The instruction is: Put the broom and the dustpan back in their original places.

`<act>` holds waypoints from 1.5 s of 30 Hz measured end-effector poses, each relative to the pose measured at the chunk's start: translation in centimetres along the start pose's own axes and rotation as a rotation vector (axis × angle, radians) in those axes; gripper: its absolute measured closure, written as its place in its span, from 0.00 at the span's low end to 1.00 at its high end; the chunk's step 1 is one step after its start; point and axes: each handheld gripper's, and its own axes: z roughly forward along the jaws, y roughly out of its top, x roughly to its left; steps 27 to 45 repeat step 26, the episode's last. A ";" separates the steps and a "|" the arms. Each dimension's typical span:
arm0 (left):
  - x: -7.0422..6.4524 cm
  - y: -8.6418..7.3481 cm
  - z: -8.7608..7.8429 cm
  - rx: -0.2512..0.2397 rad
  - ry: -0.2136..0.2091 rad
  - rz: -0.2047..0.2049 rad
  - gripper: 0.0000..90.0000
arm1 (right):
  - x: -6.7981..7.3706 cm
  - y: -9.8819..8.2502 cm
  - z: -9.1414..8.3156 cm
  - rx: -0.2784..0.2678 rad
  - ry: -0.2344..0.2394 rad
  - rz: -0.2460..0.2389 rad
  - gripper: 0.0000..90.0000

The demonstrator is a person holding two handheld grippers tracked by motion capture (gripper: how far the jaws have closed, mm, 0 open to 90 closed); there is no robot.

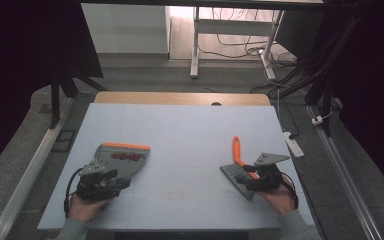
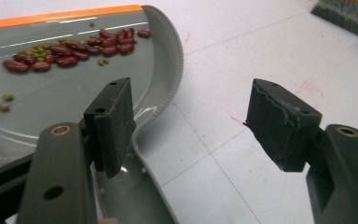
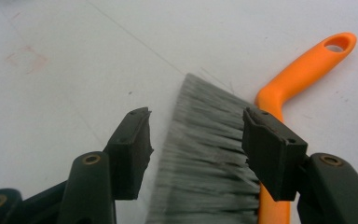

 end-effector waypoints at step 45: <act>-0.5 -0.5 0.3 0.028 -0.028 -0.001 0.37 | -0.1 -0.9 -0.9 -0.020 -0.009 -0.030 0.47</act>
